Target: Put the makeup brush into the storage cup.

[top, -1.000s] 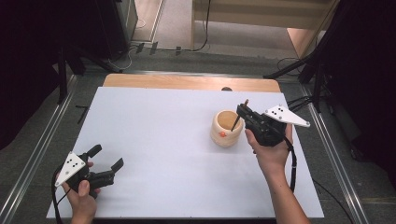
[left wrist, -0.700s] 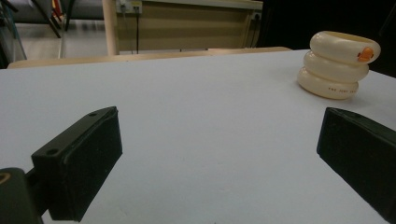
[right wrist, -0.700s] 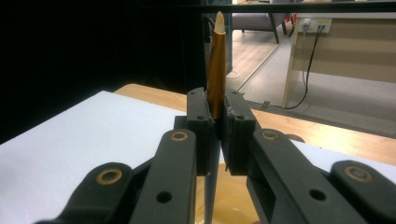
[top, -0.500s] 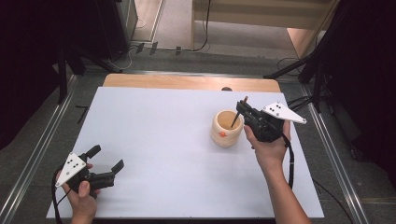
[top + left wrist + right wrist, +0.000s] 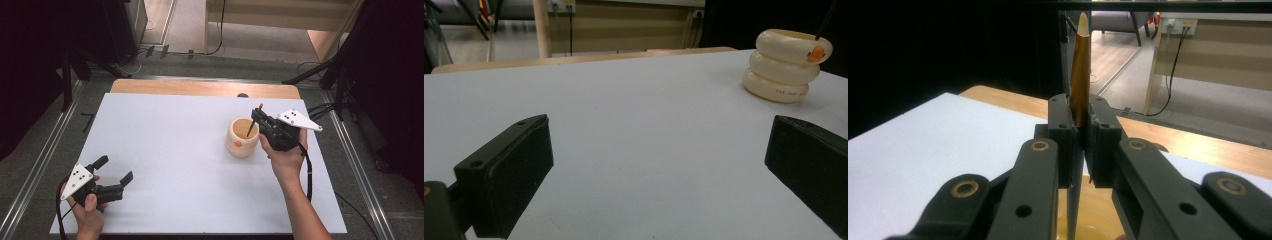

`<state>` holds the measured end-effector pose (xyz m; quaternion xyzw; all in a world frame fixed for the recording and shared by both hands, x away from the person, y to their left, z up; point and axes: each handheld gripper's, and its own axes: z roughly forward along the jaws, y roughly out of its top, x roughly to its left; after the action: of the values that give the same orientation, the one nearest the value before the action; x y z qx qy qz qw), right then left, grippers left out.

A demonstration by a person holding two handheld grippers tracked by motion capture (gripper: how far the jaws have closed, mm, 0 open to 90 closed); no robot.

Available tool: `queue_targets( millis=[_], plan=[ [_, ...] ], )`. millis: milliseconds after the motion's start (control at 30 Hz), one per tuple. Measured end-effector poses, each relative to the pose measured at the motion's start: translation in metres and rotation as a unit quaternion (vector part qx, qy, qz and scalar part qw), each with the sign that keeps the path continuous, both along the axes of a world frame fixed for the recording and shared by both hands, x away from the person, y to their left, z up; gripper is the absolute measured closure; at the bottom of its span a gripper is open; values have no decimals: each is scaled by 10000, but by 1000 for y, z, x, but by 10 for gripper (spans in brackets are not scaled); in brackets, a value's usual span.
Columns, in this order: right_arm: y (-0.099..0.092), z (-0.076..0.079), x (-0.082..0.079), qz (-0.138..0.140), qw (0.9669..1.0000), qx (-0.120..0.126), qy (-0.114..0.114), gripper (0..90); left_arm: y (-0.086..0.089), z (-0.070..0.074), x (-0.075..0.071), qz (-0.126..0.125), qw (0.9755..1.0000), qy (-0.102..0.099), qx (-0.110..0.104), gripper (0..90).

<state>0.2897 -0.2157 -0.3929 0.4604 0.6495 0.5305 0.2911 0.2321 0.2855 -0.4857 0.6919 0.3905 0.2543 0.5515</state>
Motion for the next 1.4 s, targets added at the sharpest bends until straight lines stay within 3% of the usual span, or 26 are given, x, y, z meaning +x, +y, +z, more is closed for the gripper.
queue_targets(
  millis=[300, 867, 1400],
  plan=[
    [1, -15, 5, -48, 10000, -51, 30, 843, 0, 0, 0, -3, 10000, 14, 8, 0],
    [6, -40, 8, -31, 9994, -97, 319, 843, 0, 0, 0, 0, 10000, 26, 2, 0],
    [7, -61, 10, -45, 9979, -288, 576, 842, 0, -1, 1, -9, 10000, 39, 10, 0]
  ],
)
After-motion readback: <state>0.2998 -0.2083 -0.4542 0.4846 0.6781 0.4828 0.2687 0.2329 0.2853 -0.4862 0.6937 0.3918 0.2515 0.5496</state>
